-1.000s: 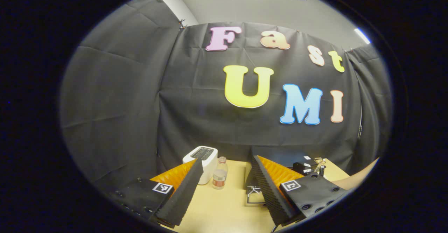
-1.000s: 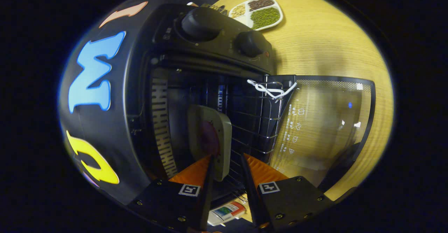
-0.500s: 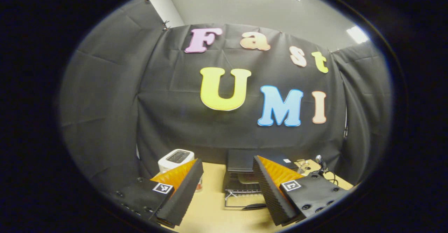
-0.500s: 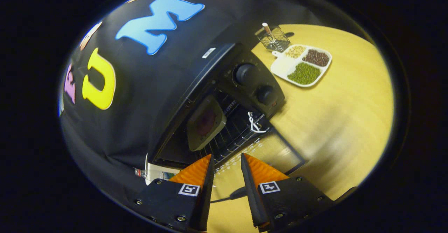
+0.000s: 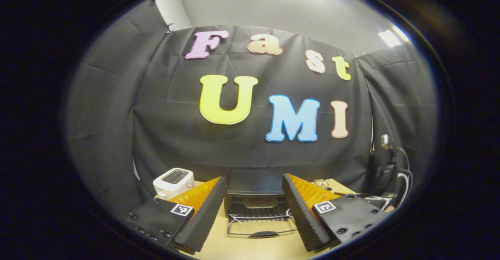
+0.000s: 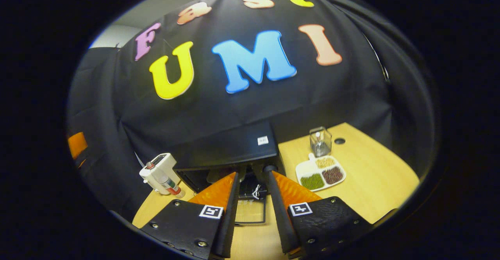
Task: Open the electric oven with the left hand, put the food in, and close the electric oven.
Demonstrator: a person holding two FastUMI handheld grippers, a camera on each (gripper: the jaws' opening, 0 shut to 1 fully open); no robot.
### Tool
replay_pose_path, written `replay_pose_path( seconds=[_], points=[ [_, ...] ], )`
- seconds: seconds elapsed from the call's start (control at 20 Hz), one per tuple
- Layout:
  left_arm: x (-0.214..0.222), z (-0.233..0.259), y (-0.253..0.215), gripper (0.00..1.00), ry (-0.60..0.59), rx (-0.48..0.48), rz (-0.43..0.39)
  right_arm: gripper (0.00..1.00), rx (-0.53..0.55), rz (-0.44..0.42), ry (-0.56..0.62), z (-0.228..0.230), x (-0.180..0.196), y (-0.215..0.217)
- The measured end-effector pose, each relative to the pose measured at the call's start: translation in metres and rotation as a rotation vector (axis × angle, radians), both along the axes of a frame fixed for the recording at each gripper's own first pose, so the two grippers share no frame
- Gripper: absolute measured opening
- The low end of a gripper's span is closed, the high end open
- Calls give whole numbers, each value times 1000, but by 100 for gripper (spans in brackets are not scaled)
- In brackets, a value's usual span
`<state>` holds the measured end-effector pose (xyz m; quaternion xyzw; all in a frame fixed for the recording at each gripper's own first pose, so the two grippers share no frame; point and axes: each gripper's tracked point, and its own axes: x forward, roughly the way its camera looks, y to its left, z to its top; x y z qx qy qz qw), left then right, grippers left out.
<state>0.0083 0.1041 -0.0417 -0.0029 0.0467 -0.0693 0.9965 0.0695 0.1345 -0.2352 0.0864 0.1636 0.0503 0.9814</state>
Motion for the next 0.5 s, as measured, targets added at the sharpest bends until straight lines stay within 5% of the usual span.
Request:
replay_pose_path(
  seconds=[0.2,0.5],
  points=[
    [-1,17,-34,100,-33,17,-38,47,-21,-42,-137,82,-24,-29],
    [1,24,-77,100,-41,17,-82,47,-90,-52,-221,126,-36,-53]
  ],
)
